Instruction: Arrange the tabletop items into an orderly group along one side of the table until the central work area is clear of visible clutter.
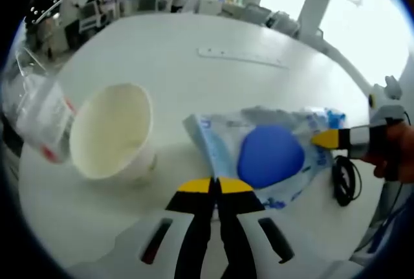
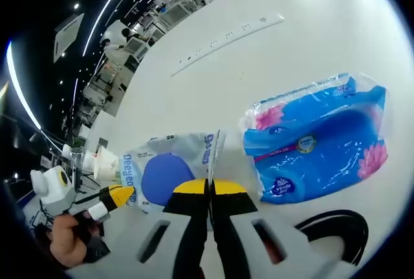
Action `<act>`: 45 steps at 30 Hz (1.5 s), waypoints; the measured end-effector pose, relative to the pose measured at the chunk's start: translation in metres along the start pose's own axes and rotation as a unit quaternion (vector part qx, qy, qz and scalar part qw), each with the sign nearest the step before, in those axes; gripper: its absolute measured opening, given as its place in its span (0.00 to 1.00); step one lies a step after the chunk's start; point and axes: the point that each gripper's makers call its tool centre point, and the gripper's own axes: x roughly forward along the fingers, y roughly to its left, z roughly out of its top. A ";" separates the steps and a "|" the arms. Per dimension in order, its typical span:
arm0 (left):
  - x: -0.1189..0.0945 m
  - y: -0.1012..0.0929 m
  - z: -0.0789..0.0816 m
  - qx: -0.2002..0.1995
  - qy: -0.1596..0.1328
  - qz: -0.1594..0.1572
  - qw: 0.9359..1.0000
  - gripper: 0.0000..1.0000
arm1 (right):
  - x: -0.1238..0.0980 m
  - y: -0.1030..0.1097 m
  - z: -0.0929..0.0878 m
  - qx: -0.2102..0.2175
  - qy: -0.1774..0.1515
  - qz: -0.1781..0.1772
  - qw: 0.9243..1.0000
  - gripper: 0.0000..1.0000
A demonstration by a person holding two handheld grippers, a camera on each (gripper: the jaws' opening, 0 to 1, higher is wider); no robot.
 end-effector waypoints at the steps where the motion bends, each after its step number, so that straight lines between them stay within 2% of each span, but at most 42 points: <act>1: 0.000 0.000 -0.001 -0.002 0.000 0.002 1.000 0.00 | 0.000 0.000 0.000 0.001 -0.001 0.000 1.000 0.00; 13: 0.009 0.006 0.001 -0.011 -0.009 0.019 1.000 0.00 | 0.008 -0.004 0.003 -0.004 -0.005 -0.006 1.000 0.00; 25: 0.011 0.008 0.000 0.000 -0.019 0.025 1.000 0.01 | 0.028 -0.017 0.010 -0.019 -0.014 -0.014 1.000 0.01; 27: 0.011 0.007 0.001 0.000 -0.018 0.021 1.000 0.02 | 0.028 -0.017 0.010 -0.020 -0.013 -0.013 1.000 0.01; 29: 0.011 0.004 0.003 -0.013 -0.029 0.000 1.000 0.04 | 0.029 -0.019 0.012 -0.022 -0.013 -0.014 1.000 0.02; 31: 0.009 0.007 0.002 -0.011 -0.026 0.001 1.000 0.05 | 0.029 -0.020 0.013 -0.017 -0.017 -0.010 1.000 0.03; 34: 0.007 0.007 0.001 -0.002 -0.029 0.005 1.000 0.10 | 0.030 -0.018 0.012 -0.012 -0.028 -0.008 1.000 0.06; 38: 0.004 0.010 0.000 0.014 -0.031 0.018 0.999 0.21 | 0.029 -0.010 0.012 -0.027 -0.042 0.000 0.999 0.17; 41: -0.001 0.012 -0.002 0.009 -0.032 0.018 0.999 0.22 | 0.026 -0.006 0.014 -0.034 -0.046 0.002 0.998 0.22; 45: -0.008 0.015 -0.004 0.006 -0.032 0.020 0.999 0.22 | 0.019 -0.005 0.014 -0.040 -0.048 0.003 0.998 0.24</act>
